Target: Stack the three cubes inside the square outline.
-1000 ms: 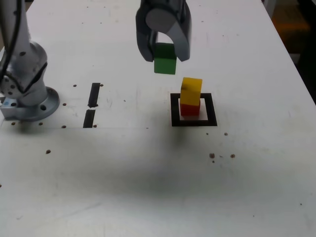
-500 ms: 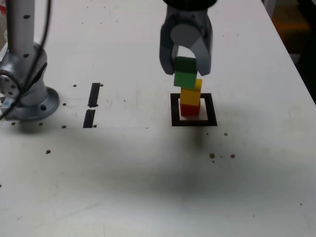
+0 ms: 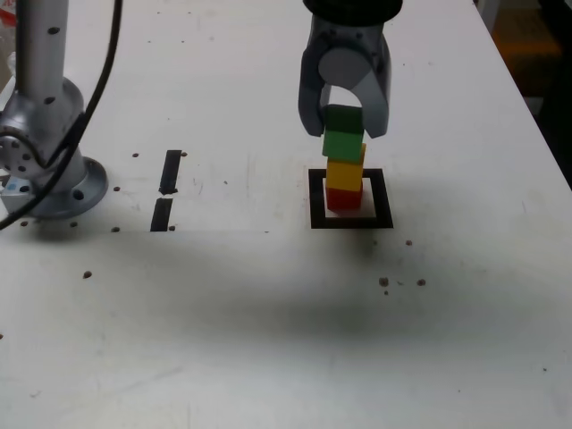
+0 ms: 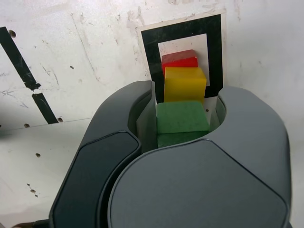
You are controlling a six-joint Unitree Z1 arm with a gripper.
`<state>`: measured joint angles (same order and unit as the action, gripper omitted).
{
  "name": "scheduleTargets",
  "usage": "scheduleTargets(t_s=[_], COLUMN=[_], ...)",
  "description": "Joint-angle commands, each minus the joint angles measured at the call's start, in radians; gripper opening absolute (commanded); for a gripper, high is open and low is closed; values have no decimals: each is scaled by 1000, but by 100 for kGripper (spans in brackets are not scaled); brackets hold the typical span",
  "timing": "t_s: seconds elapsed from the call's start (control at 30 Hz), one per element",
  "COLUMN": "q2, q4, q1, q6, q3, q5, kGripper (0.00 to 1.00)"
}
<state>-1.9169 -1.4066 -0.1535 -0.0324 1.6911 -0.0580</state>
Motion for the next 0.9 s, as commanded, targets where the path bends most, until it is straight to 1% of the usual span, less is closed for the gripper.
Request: scheduleTargets(t_s=[0.0,0.17,0.37,0.47,0.57,0.77,0.87], q2=[-5,-5,-1,5,23,112,163], q4=[10,47,56,53,47,6,-24], q1=[6,9,9,9,9,10,16], q6=[-5,-18,-21,-21,-20,-15,-12], q3=[-9,-30,-42,-50,-51,-59,-78], q5=[5,13,14,8,-12,-83,-107], kGripper=[44,61,67,68,68,68,68])
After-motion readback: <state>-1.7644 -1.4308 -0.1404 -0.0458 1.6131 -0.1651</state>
